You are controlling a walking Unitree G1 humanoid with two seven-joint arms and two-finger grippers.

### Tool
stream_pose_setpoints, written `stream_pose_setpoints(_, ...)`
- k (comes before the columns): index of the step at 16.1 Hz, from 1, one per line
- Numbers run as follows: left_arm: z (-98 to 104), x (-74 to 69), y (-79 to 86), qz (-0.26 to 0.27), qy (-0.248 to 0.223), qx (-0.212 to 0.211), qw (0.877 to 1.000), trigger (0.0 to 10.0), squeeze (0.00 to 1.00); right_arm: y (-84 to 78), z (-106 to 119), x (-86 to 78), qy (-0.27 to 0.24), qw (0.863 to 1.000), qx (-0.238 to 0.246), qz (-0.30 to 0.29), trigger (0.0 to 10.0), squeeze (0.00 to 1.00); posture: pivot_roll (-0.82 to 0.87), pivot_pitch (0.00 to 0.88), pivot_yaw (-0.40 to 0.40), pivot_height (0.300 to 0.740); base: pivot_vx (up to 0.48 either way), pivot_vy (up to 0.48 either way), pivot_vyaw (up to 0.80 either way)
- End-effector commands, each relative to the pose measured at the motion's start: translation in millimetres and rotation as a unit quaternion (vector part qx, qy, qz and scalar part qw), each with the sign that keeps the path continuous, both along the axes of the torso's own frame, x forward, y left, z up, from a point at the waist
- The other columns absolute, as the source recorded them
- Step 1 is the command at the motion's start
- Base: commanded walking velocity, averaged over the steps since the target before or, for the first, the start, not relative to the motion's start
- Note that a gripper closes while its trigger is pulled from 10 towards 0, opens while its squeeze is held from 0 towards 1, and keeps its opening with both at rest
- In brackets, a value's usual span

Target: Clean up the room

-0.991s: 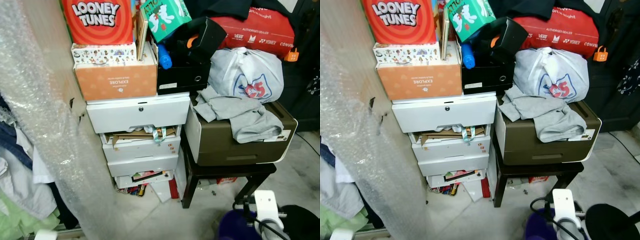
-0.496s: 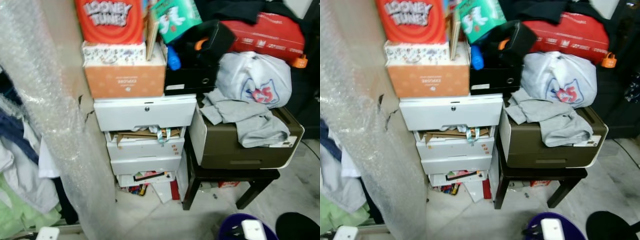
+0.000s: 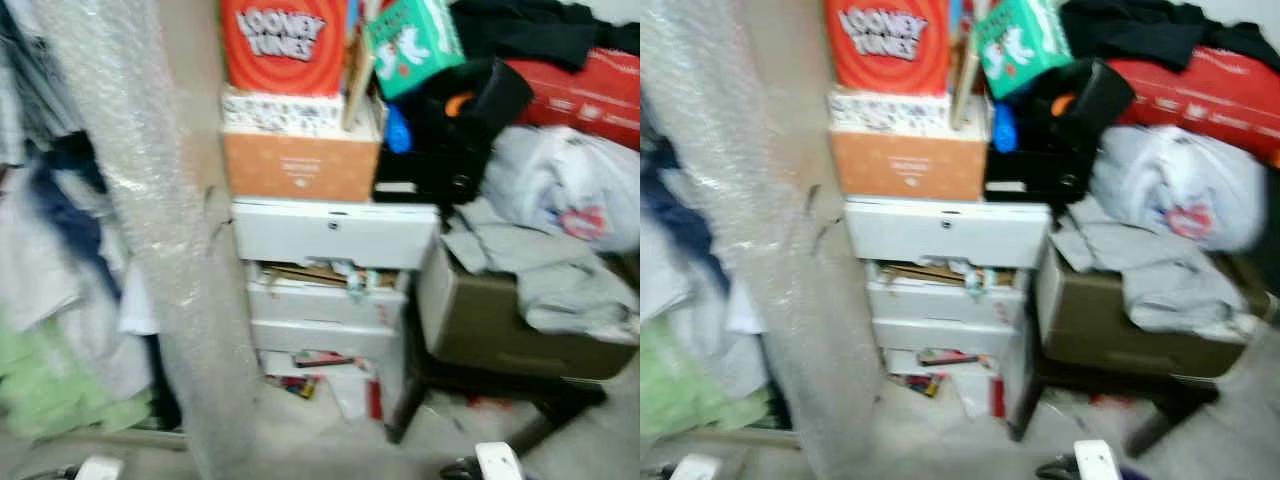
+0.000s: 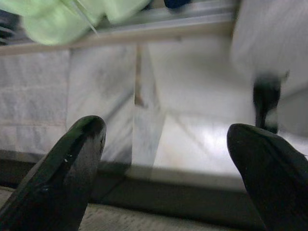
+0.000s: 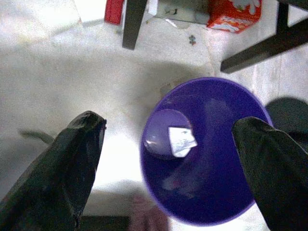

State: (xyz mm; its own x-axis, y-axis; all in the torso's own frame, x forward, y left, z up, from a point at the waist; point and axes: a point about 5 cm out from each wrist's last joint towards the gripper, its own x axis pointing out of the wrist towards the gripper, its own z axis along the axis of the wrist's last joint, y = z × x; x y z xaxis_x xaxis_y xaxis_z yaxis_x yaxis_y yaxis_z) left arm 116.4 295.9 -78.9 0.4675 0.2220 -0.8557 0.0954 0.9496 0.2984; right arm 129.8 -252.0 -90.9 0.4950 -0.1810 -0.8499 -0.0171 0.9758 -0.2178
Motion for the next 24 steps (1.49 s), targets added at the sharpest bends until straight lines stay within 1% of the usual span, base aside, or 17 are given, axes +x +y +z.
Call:
stream_pose_setpoints(1, 0.2, -1.1, 2.7, -0.003, 0.012, 0.014, 1.0, 10.0, 0.0, -0.1, 1.8, 4.3, -0.006, 1.0, -0.002, 0.014, 10.0, 0.0, -0.07, 0.0, -0.026, 0.74, 0.0, 0.0, 0.76)
stream_pose_setpoints(2, 1.3, 2.4, 4.3, -0.004, 0.017, 0.031, 0.999, 10.0, 0.0, -0.9, 1.6, 3.2, -0.002, 1.0, -0.007, 0.02, 10.0, 0.0, -0.07, 0.0, -0.026, 0.74, 0.0, 0.0, 0.76)
stream_pose_setpoints(3, 2.5, 4.3, 6.6, 0.001, 0.019, 0.039, 0.999, 10.0, 0.0, 0.6, 1.9, 5.5, -0.002, 0.999, -0.012, 0.029, 10.0, 0.0, -0.07, 0.0, -0.025, 0.74, 0.0, 0.0, 0.75)
stream_pose_setpoints(7, 6.6, 15.0, 8.2, 0.005, 0.009, 0.042, 0.999, 10.0, 0.0, 2.8, 2.5, 8.4, -0.009, 0.999, -0.014, 0.035, 10.0, 0.0, -0.07, 0.0, -0.02, 0.74, 0.0, 0.0, 0.73)
stream_pose_setpoints(9, 2.6, 3.0, 7.2, 0.011, 0.012, 0.04, 0.999, 10.0, 0.0, 2.9, 2.4, 8.0, -0.011, 0.999, -0.015, 0.031, 10.0, 0.0, -0.07, 0.0, -0.02, 0.74, 0.0, 0.0, 0.35)
stream_pose_setpoints(11, 2.5, 2.1, 7.6, 0.012, 0.011, 0.04, 0.999, 10.0, 0.0, 3.1, 2.1, 7.3, -0.009, 0.999, -0.019, 0.038, 10.0, 0.0, -0.07, 0.0, -0.021, 0.74, 0.0, 0.0, 0.0)
stream_pose_setpoints(16, 2.3, 0.5, 8.4, 0.01, 0.016, 0.043, 0.999, 10.0, 0.0, 3.2, 1.4, 5.5, -0.004, 0.999, -0.023, 0.046, 10.0, 0.0, -0.07, 0.0, -0.024, 0.74, 0.0, 0.0, 0.8)
stream_pose_setpoints(24, 2.4, 0.9, 8.5, 0.009, 0.017, 0.047, 0.999, 10.0, 0.0, 6.4, 2.7, 11.7, -0.006, 0.997, -0.027, 0.067, 10.0, 0.0, -0.07, 0.001, -0.029, 0.74, 0.0, 0.0, 0.8)
